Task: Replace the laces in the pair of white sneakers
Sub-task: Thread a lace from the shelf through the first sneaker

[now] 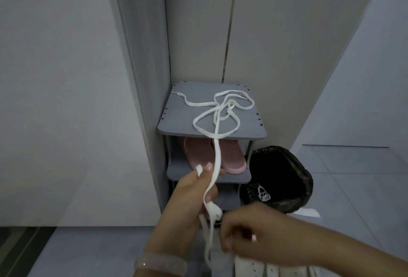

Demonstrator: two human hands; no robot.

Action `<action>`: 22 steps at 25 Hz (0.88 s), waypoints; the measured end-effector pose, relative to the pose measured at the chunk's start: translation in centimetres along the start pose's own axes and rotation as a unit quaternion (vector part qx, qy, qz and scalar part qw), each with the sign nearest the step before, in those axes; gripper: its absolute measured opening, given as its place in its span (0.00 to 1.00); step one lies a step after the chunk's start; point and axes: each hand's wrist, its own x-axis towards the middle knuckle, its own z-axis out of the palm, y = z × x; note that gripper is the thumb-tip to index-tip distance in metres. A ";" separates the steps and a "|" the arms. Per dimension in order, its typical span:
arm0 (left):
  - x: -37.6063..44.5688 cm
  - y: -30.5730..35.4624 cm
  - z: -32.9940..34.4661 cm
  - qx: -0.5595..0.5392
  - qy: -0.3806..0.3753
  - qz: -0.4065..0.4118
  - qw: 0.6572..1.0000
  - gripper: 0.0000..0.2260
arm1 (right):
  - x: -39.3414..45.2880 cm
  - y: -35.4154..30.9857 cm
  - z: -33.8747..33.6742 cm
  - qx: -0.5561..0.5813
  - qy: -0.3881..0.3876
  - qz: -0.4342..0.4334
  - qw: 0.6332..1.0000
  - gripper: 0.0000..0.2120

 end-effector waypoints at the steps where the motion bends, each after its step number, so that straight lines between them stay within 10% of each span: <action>1: -0.3 0.0 0.2 0.019 -0.025 0.006 0.999 0.16 | 0.5 0.6 -0.5 0.054 0.080 0.037 0.995 0.12; 4: -0.6 0.1 0.2 0.065 -0.036 0.025 0.997 0.13 | 3.1 2.6 -2.5 -0.086 0.361 0.067 0.926 0.07; 6: -0.6 0.2 -0.1 0.114 -0.032 0.034 0.992 0.13 | 5.2 3.4 -4.7 -0.256 0.395 0.029 0.882 0.15; 22: -0.8 1.4 -5.4 0.192 -0.012 0.037 0.981 0.15 | 8.6 6.3 -11.2 -0.397 0.152 -0.075 0.902 0.11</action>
